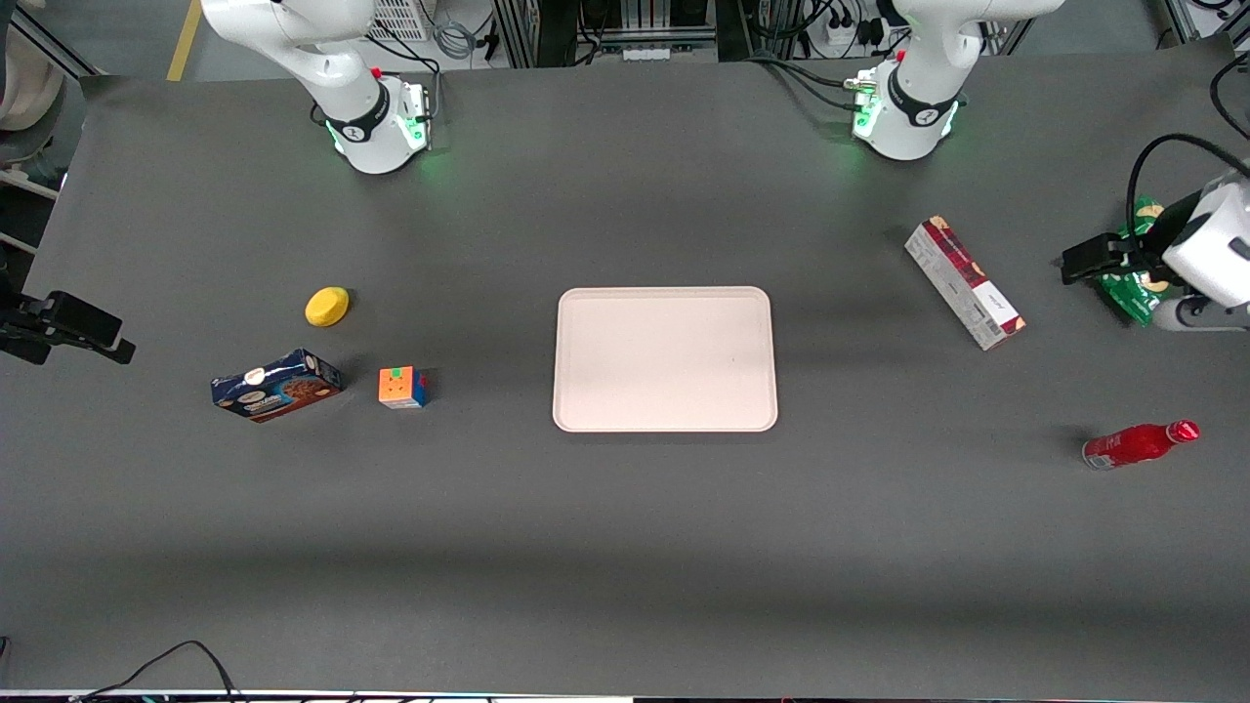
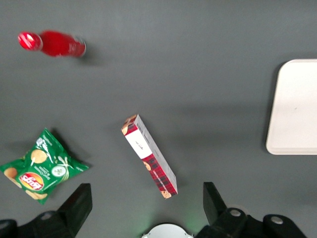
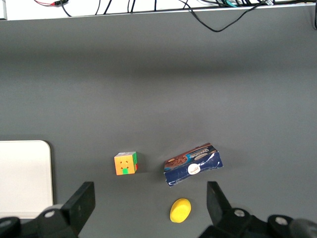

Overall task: Place red cookie box on tray
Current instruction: 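Move the left gripper toward the red plaid cookie box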

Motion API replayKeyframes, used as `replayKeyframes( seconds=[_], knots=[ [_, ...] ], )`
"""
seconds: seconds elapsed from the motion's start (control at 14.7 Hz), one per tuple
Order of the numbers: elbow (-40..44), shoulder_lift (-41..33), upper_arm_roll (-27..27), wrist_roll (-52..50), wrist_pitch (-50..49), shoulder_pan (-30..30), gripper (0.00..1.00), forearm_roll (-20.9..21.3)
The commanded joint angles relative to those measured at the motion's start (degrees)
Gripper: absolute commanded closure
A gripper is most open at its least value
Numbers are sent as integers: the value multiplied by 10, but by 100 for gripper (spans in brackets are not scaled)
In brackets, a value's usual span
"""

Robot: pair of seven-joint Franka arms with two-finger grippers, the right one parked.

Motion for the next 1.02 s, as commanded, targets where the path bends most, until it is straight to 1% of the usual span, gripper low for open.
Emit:
replayKeyframes(
  seconds=[0.0, 0.14, 0.27, 0.34, 0.61, 0.95],
  knots=[
    [-107, -31, 1, -4, 68, 26, 0, 7],
    [-199, -71, 1, -32, 138, 40, 0, 7],
    [-269, -97, 1, -96, 182, 40, 0, 7],
    [-291, -103, 1, -114, 194, 41, 0, 6],
    [-365, -116, 1, -132, 240, 49, 0, 0],
    [-476, -135, 1, -140, 347, 54, 0, 0]
  ],
)
